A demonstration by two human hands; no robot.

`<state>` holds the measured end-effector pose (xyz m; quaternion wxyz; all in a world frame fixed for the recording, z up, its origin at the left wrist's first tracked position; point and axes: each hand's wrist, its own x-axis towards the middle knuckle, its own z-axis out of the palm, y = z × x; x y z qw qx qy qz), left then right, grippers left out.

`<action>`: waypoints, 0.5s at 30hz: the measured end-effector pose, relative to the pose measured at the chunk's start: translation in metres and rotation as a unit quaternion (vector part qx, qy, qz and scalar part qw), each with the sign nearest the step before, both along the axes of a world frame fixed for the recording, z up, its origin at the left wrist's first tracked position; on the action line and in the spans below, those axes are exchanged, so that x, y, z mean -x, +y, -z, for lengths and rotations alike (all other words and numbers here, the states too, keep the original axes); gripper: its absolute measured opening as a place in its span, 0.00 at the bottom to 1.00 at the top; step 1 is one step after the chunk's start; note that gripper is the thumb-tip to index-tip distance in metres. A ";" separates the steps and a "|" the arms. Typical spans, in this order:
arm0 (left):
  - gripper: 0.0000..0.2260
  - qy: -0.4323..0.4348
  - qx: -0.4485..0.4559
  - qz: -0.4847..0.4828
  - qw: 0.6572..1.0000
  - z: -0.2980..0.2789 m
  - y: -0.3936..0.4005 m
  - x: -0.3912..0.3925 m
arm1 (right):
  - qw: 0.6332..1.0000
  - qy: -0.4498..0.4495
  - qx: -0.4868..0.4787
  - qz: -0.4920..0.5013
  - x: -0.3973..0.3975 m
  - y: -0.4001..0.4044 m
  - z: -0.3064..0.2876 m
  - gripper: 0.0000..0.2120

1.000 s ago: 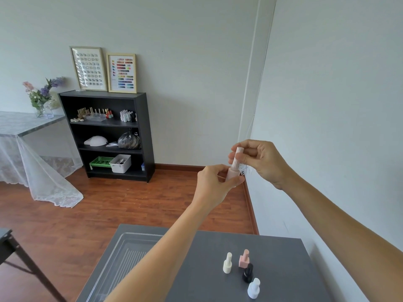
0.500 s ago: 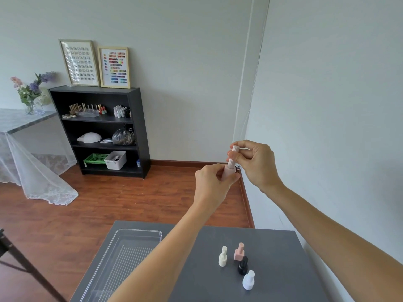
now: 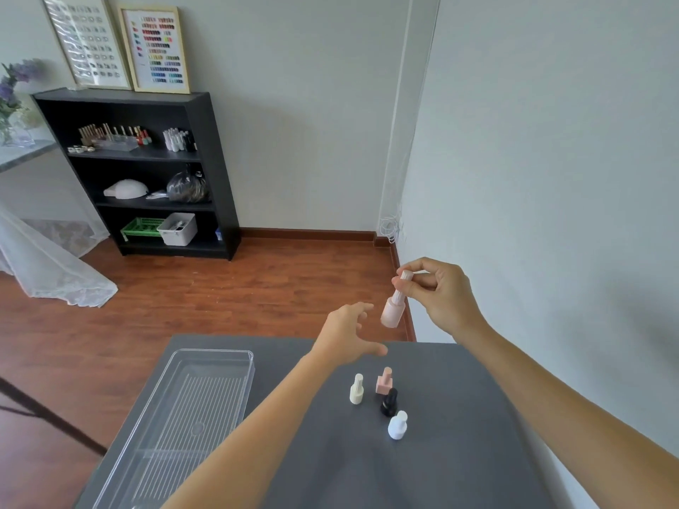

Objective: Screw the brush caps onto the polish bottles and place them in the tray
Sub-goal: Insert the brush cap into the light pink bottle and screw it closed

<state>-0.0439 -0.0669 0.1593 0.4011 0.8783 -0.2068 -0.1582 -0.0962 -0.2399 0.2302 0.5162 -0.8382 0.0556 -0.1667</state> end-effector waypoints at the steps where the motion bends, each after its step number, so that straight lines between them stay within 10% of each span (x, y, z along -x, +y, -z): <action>1: 0.38 0.004 -0.037 0.007 0.999 0.013 -0.001 0.000 | 1.000 0.008 0.000 0.008 0.002 -0.005 0.007 0.03; 7: 0.25 0.044 -0.190 0.003 0.981 0.079 -0.011 0.012 | 0.998 0.052 -0.001 0.036 0.013 -0.030 0.041 0.04; 15: 0.11 0.079 -0.150 -0.107 0.980 0.111 -0.019 0.016 | 0.996 0.088 0.016 0.013 0.007 -0.041 0.063 0.04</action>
